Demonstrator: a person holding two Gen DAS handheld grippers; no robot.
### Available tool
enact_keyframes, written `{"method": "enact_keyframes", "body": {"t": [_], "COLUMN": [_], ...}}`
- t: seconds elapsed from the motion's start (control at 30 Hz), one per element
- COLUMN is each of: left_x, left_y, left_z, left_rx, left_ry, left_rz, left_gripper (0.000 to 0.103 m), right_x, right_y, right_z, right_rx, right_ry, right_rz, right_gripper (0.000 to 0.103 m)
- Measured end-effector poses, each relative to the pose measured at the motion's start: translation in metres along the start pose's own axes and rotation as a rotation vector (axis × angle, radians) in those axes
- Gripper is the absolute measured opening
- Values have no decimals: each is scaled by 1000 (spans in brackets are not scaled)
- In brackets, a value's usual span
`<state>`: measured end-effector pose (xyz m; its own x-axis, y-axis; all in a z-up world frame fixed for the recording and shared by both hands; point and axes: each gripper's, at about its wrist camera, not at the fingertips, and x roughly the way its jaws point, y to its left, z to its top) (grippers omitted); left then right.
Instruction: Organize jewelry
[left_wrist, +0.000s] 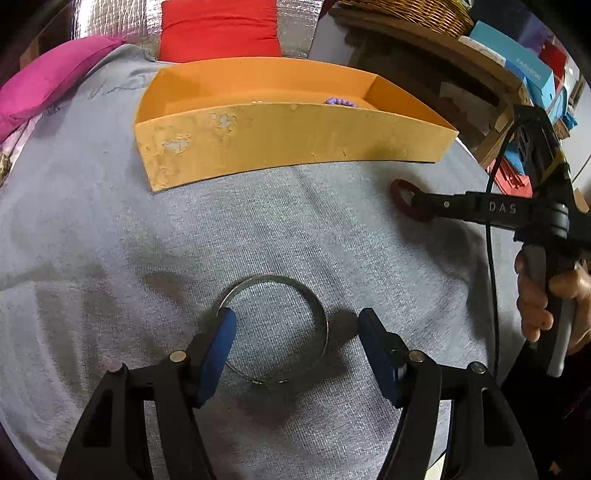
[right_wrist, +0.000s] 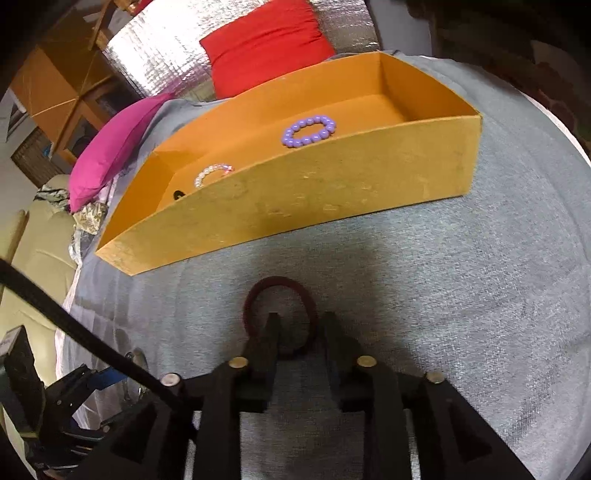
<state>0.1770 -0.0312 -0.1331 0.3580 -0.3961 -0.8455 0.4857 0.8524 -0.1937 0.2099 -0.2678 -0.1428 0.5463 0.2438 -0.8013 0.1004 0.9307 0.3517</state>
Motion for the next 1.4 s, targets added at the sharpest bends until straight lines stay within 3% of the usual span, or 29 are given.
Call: {"method": "enact_keyframes", "body": {"t": [0.2, 0.3, 0.37, 0.43, 0.5, 0.57, 0.93, 1.1, 1.4], "left_x": [0, 0, -1, -1, -1, 0, 4, -10, -14], "left_y": [0, -2, -2, -4, -6, -7, -9, 1, 12], "left_z": [-1, -1, -2, -1, -1, 0, 5, 2, -7], "left_rx": [15, 22, 24, 29, 39, 39, 36, 30, 21], "left_ry": [0, -11, -24, -36, -38, -39, -18, -49, -42], "left_rz": [7, 9, -5, -12, -15, -24, -19, -8, 13], "left_gripper": [69, 69, 69, 61, 42, 40, 42, 59, 67], "right_x": [0, -1, -1, -2, -2, -2, 0, 1, 4], "right_y": [3, 3, 2, 2, 3, 4, -1, 1, 3], "right_z": [-1, -1, -2, -2, -3, -2, -1, -1, 1], "right_rx": [-1, -9, -9, -11, -15, -20, 1, 9, 8], "right_ry": [-12, -21, -28, -33, -37, -38, -20, -17, -23], "right_rz": [-16, -50, -55, -58, -61, -63, -44, -54, -70], "right_gripper": [30, 16, 13, 11, 11, 11, 12, 12, 12]}}
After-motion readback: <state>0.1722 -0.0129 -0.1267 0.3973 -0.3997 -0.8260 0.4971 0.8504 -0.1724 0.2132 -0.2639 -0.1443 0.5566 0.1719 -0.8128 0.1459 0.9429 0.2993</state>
